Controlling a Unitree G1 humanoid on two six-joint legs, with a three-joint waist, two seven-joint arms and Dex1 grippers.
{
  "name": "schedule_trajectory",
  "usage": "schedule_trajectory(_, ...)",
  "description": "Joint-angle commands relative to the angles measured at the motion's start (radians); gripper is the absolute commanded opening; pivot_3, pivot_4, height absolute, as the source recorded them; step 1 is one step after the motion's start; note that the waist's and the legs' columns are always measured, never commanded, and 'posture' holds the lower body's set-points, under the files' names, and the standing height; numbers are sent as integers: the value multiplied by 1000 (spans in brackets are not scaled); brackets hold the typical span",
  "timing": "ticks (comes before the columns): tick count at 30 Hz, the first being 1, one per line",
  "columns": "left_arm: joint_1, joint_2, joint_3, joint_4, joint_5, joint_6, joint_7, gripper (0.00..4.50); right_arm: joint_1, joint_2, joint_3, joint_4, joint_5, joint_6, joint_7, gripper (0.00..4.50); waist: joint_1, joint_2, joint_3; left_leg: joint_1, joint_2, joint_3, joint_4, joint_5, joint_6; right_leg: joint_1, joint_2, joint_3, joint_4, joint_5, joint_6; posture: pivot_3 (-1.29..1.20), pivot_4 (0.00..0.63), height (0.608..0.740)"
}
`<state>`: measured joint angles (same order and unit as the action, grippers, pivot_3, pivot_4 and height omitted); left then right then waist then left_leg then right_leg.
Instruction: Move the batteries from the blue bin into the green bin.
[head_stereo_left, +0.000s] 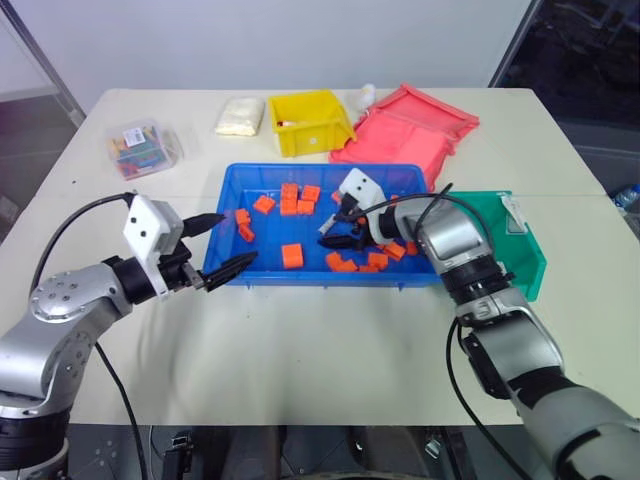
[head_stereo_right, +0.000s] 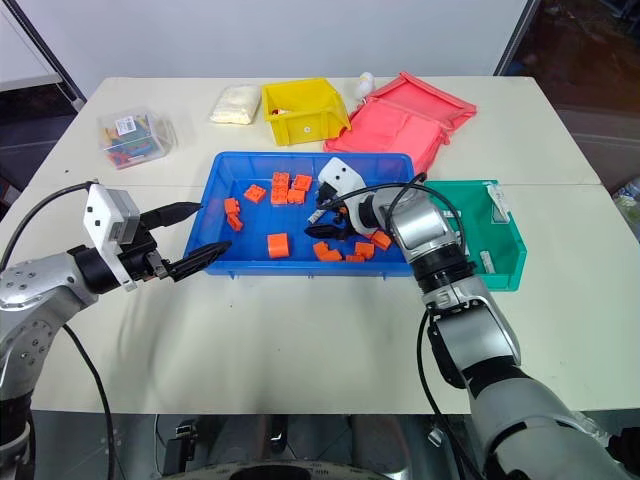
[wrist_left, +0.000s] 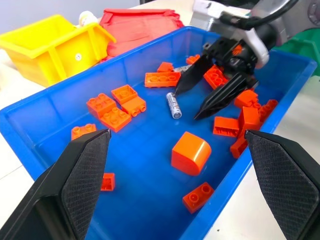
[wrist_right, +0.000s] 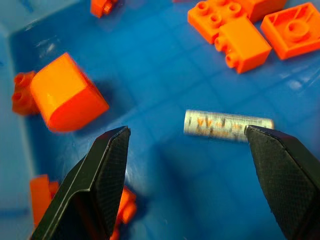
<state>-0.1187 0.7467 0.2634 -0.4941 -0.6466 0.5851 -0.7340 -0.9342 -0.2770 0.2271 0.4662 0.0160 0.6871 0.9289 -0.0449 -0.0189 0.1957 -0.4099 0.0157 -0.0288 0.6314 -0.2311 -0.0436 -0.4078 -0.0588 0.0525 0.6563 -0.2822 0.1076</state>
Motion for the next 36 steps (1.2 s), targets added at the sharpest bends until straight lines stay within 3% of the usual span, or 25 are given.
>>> schedule_trajectory(1, -3, 5, 35, -39, -17, -3, 12, 4500, -28, 22, -24, 38, 8, -18, -59, 3746, 0, 0, 0, 0, 0, 0, 0, 0, 0, 0, 0, 0, 0, 0, 0, 0, 150, 740)
schedule_trajectory(11, 21, -6, 29, -51, -15, -10, 38, 4500, -60, 52, -35, 167, 1, -84, -158, 3746, 0, 0, 0, 0, 0, 0, 0, 0, 0, 1, -1, 0, 0, 0, 0, 0, 150, 740)
schedule_trajectory(20, 19, -8, 19, -52, -19, -13, 44, 4500, -43, -16, 86, 168, -94, -267, -65, 3746, 0, 0, 0, 0, 0, 0, 0, 0, 0, 1, 0, 0, 0, 0, 0, 0, 150, 740)
schedule_trajectory(28, 17, -7, 19, -51, -18, -15, 45, 4500, -43, -1, 77, 180, -87, -251, -43, 3746, -1, 0, 0, 0, 0, 0, 0, 0, 0, 0, 0, 0, 0, 0, 0, 0, 150, 740)
schedule_trajectory(31, 15, -2, 22, -51, -19, -12, 43, 4500, -50, 21, 56, 207, -78, -230, -68, 3038, -1, 0, 0, 0, 0, 0, 0, 0, 0, 0, 0, 0, 0, 0, 0, 0, 150, 740)
schedule_trajectory(36, 29, 18, 39, -64, -37, 4, 29, 4500, -57, 33, 43, 230, -77, -227, -88, 567, 0, 0, 0, 0, 0, 0, 0, 0, 0, 1, 0, 0, 0, 0, 0, 0, 150, 740)
